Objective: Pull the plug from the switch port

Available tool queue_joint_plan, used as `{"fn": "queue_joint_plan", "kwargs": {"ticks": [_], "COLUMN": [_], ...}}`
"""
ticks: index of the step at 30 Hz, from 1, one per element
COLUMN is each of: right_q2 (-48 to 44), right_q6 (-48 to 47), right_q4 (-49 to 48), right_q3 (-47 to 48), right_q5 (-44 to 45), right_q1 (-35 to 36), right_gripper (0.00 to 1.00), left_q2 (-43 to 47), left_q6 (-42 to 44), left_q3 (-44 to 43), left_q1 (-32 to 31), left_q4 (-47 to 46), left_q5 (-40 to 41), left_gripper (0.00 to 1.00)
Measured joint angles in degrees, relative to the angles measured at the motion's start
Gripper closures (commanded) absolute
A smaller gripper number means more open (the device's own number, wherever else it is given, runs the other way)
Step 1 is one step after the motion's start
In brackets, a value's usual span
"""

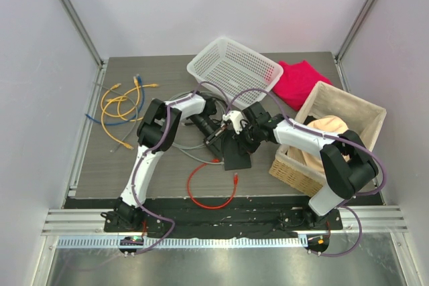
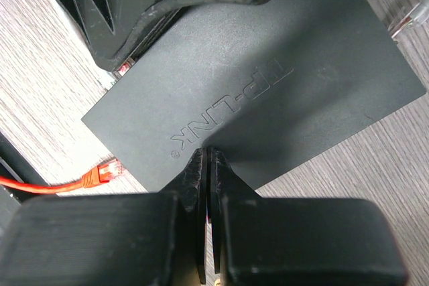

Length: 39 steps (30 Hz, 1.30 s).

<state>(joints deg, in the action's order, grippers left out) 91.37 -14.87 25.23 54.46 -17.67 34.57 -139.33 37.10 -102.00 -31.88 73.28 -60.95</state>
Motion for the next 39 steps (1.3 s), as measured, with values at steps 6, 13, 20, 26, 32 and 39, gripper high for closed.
{"fn": "queue_joint_plan", "kwargs": {"ticks": [6, 13, 20, 26, 32, 39], "right_q2": [0.00, 0.00, -0.55, -1.11, -1.11, -1.11], "right_q6": [-0.02, -0.22, -0.81, -1.03, -1.51, -1.55], "right_q4": [-0.13, -0.17, -0.61, -1.22, -1.20, -1.11], "right_q3": [0.02, 0.02, -0.48, -1.16, -1.09, -1.01], "right_q5": [0.15, 0.33, 0.79, 1.05, 1.44, 1.66], "right_q1": [0.00, 0.20, 0.22, 0.26, 0.26, 0.37], "right_gripper": [0.99, 0.99, 0.99, 0.99, 0.99, 0.99], "left_q2": [-0.22, 0.57, 25.00, 54.97, 54.38, 47.50], "left_q6": [3.58, 3.41, -13.88, -26.23, -31.52, -33.81], "left_q3": [-5.05, -17.20, -0.87, 28.92, 46.66, 44.46], "left_q1": [-0.22, 3.10, 5.16, 4.24, 4.63, 3.30], "left_q4": [3.72, 3.19, -7.02, -22.73, -27.61, -30.38], "left_q5": [7.08, 14.14, 20.44, 43.28, 51.76, 52.43], "left_gripper": [0.92, 0.40, 0.35, 0.33, 0.36, 0.41]}}
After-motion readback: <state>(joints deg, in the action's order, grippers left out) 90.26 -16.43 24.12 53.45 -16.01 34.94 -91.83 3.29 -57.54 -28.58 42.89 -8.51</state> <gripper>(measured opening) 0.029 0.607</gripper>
